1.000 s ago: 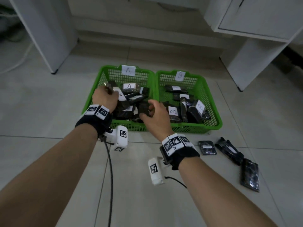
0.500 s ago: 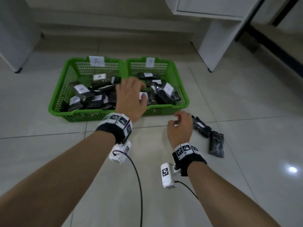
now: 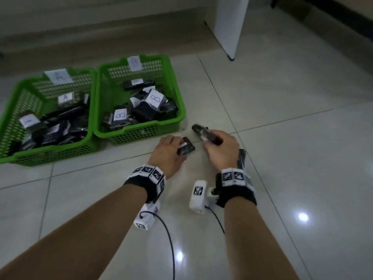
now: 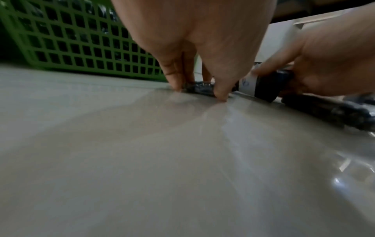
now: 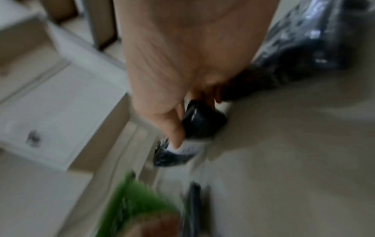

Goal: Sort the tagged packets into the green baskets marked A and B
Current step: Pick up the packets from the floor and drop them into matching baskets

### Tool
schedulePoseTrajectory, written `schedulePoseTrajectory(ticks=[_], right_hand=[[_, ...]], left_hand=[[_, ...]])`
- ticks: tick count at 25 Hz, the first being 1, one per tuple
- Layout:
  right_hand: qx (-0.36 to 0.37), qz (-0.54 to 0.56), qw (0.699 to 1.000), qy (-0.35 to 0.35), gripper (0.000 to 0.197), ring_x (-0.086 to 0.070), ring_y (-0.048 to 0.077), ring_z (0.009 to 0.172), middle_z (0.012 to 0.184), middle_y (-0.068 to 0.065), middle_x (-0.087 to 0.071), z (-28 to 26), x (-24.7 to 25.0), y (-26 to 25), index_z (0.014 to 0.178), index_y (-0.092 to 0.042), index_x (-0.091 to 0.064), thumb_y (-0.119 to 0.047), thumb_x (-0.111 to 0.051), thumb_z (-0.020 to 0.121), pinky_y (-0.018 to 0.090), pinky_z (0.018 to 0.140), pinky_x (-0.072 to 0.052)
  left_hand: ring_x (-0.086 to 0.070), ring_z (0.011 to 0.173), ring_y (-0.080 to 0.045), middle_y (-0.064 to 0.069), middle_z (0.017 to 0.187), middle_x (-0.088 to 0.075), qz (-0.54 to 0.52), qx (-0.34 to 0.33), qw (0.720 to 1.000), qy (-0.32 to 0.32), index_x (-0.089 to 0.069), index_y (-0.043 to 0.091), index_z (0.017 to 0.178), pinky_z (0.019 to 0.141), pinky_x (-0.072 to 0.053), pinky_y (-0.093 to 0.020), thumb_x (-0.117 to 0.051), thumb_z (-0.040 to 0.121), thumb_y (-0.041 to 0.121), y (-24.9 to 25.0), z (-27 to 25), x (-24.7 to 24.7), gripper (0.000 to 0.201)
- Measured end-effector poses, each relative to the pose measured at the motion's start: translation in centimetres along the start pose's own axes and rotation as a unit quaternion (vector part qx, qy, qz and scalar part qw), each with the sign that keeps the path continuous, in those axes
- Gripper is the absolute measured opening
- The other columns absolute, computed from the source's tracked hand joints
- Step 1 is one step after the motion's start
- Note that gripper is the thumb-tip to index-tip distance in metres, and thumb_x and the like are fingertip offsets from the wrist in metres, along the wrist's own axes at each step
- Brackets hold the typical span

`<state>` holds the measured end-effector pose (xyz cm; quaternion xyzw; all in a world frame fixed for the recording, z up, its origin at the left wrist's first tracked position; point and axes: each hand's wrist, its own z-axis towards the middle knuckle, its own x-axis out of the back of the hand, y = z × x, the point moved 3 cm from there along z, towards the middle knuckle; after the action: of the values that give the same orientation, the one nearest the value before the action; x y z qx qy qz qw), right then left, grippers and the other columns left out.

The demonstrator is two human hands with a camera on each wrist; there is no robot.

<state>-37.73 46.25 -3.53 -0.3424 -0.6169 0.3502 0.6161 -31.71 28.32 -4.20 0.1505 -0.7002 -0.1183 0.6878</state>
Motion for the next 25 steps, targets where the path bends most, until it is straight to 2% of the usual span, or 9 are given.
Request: schedulePoseTrajectory(ticks=[3, 6, 8, 10, 12, 14, 19, 23, 25], right_hand=[[-0.135, 0.226, 0.964, -0.046, 0.017, -0.064, 0.023, 0.07, 0.073, 0.005, -0.071, 2.8, 1.5, -0.7, 0.077, -0.013, -0.076, -0.028, -0.071, 0.083, 0.032, 0.07, -0.049], [-0.198, 0.407, 0.888, -0.086, 0.024, -0.061, 0.027, 0.055, 0.069, 0.014, -0.067, 3.2, 1.6, -2.2, 0.075, -0.006, -0.068, -0.015, -0.059, 0.095, 0.034, 0.053, -0.05], [-0.22, 0.496, 0.836, -0.083, 0.02, -0.057, 0.029, 0.053, 0.073, 0.016, -0.063, 3.0, 1.3, -2.8, 0.081, -0.002, -0.059, -0.008, -0.049, 0.096, 0.036, 0.053, -0.046], [-0.198, 0.523, 0.823, -0.103, 0.018, -0.054, 0.03, 0.055, 0.076, 0.018, -0.059, 2.7, 1.0, -3.9, 0.086, 0.001, -0.056, -0.006, -0.04, 0.088, 0.036, 0.056, -0.042], [-0.17, 0.506, 0.836, -0.129, 0.026, -0.053, 0.03, 0.058, 0.077, 0.019, -0.058, 2.6, 0.1, -5.9, 0.092, 0.004, -0.057, -0.008, -0.042, 0.074, 0.034, 0.055, -0.042], [-0.148, 0.481, 0.853, -0.139, 0.036, -0.055, 0.03, 0.059, 0.078, 0.019, -0.06, 2.6, -1.0, -7.8, 0.097, 0.004, -0.06, -0.009, -0.045, 0.066, 0.033, 0.053, -0.043], [-0.1, 0.385, 0.914, -0.075, 0.035, -0.065, 0.032, 0.061, 0.091, 0.018, -0.069, 2.6, -4.8, -13.1, 0.118, -0.006, -0.063, 0.003, -0.052, 0.086, 0.033, 0.048, -0.052], [-0.004, 0.233, 0.969, -0.078, 0.027, -0.072, 0.026, 0.09, 0.106, 0.008, -0.072, 2.0, -11.2, -18.3, 0.108, -0.02, -0.07, -0.003, -0.071, 0.086, 0.042, 0.08, -0.062], [0.057, 0.122, 0.99, -0.05, 0.033, -0.067, 0.018, 0.103, 0.114, -0.001, -0.071, 1.7, -14.3, -20.8, 0.117, -0.023, -0.069, -0.013, -0.075, 0.085, 0.032, 0.094, -0.054]], left_hand=[[-0.062, 0.089, -0.034, -0.017, 0.103, -0.068, -0.084, 0.043, 0.988, 0.125, -0.06, 0.004, 0.117, 0.072, -0.042, -0.032, -0.051, 0.101, 0.021, 0.2, -0.1, 1.3, 0.025], [-0.059, 0.066, -0.016, -0.012, 0.087, -0.066, -0.221, 0.083, 0.958, 0.163, -0.062, 0.0, 0.107, 0.059, -0.038, -0.023, -0.046, 0.104, 0.013, -0.8, -0.4, 3.5, 0.021], [-0.061, 0.062, -0.013, -0.017, 0.087, -0.066, -0.389, 0.104, 0.907, 0.123, -0.062, -0.005, 0.106, 0.059, -0.049, -0.023, -0.045, 0.104, 0.008, -1.7, -0.3, 4.6, 0.021], [-0.062, 0.063, -0.022, -0.019, 0.088, -0.066, -0.522, 0.141, 0.835, 0.104, -0.063, -0.006, 0.105, 0.059, -0.055, -0.029, -0.044, 0.102, 0.0, -2.5, -0.4, 6.0, 0.02], [-0.062, 0.06, -0.022, -0.014, 0.081, -0.068, -0.585, 0.135, 0.795, 0.085, -0.066, -0.001, 0.097, 0.058, -0.055, -0.03, -0.044, 0.097, -0.009, -2.9, -0.5, 8.1, 0.024], [-0.063, 0.06, -0.019, -0.008, 0.08, -0.07, -0.59, 0.103, 0.797, 0.081, -0.067, 0.006, 0.097, 0.058, -0.054, -0.029, -0.044, 0.093, -0.013, -3.5, -0.7, 10.1, 0.03], [-0.061, 0.061, -0.021, 0.008, 0.09, -0.071, -0.528, 0.116, 0.815, 0.21, -0.053, 0.022, 0.115, 0.056, -0.05, -0.035, -0.048, 0.095, -0.006, -9.2, -0.7, 15.9, 0.036], [-0.066, 0.087, -0.024, 0.0, 0.102, -0.068, -0.344, 0.165, 0.867, 0.321, -0.064, 0.021, 0.108, 0.082, -0.057, -0.047, -0.048, 0.094, 0.008, -17.4, -1.1, 20.4, 0.025], [-0.062, 0.105, -0.029, -0.007, 0.116, -0.064, -0.266, 0.204, 0.888, 0.314, -0.065, 0.02, 0.116, 0.096, -0.049, -0.045, -0.052, 0.092, 0.012, -21.1, -1.8, 21.6, 0.029]])
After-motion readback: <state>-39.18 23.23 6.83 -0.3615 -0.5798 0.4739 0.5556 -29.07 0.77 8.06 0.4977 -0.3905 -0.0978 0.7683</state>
